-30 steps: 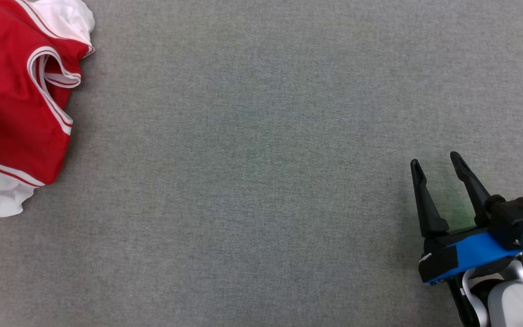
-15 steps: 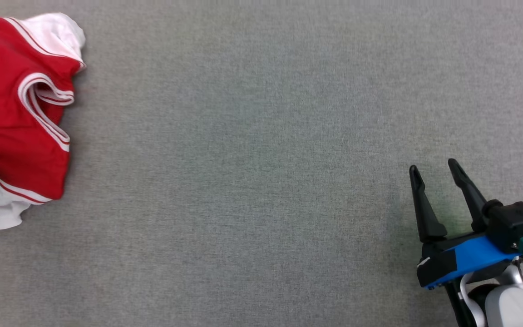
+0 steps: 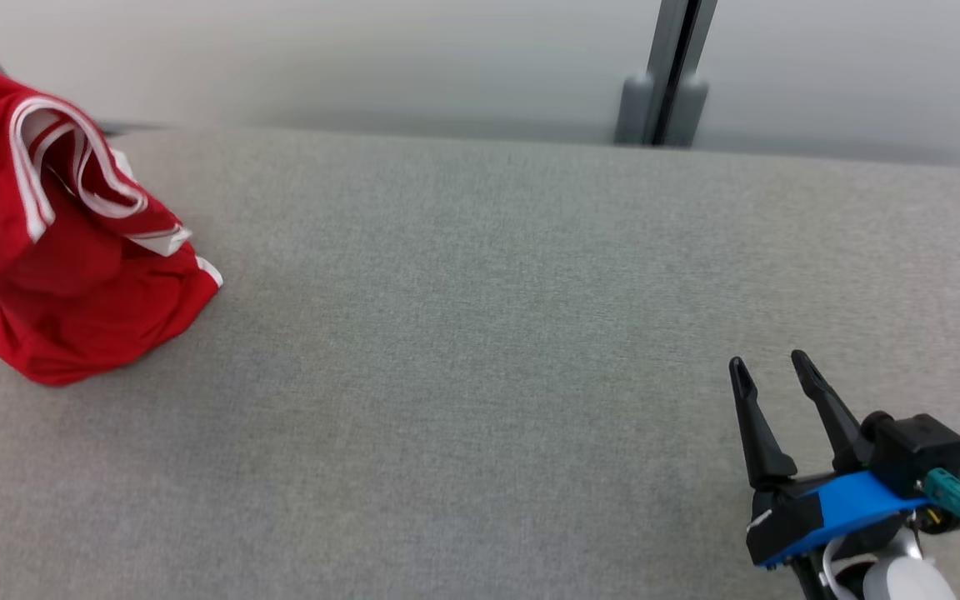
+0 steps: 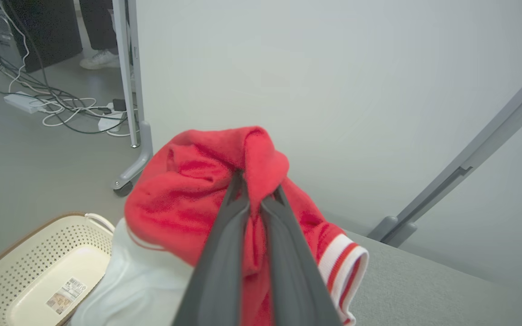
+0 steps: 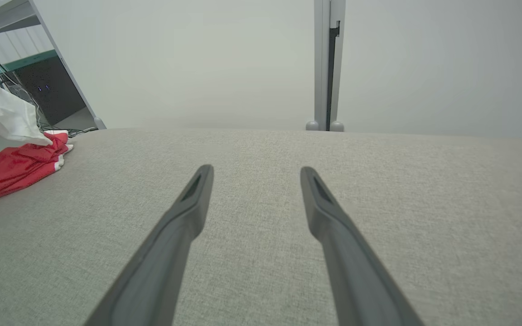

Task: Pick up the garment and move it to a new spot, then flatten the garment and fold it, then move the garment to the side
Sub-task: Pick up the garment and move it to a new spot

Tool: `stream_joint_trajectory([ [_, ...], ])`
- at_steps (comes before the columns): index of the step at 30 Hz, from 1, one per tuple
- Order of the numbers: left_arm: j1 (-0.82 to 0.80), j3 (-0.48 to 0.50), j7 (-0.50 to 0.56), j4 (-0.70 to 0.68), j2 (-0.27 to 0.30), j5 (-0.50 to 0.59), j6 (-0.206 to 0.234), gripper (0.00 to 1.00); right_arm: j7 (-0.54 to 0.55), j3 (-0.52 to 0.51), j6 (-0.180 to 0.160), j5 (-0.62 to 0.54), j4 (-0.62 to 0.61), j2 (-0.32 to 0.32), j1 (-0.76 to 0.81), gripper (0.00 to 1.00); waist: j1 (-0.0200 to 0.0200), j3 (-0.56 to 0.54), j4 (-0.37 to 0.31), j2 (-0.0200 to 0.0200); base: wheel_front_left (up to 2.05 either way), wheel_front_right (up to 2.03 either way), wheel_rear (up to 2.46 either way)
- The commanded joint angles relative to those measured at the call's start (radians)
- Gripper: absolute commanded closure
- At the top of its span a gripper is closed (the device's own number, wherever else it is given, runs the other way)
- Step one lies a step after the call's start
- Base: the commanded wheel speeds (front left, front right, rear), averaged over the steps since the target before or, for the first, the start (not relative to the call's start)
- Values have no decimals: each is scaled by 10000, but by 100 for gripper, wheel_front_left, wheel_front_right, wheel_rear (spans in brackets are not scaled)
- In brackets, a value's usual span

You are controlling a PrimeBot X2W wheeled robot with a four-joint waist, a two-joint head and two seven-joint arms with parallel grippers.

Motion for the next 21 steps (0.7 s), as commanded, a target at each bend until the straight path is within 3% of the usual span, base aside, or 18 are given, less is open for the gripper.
stream_joint_trajectory([
  [1, -322, -100, 94, -187, -26, -37, -75, 100, -93, -19, 1, 108, 88, -42, 125, 0, 3, -533, -397, 3, 0, 0, 0],
  [9, -1489, -861, 449, -1243, -738, -292, -402, 100, -275, -167, 1, 294, 437, -39, 394, 0, 3, -1265, -1056, 3, 0, 0, 0],
  [21, -1521, -2541, 1051, -2046, -2708, -1197, -909, 100, -346, -117, 3, 509, 436, -39, 155, 0, 3, -1073, -2644, 3, 0, 0, 0],
])
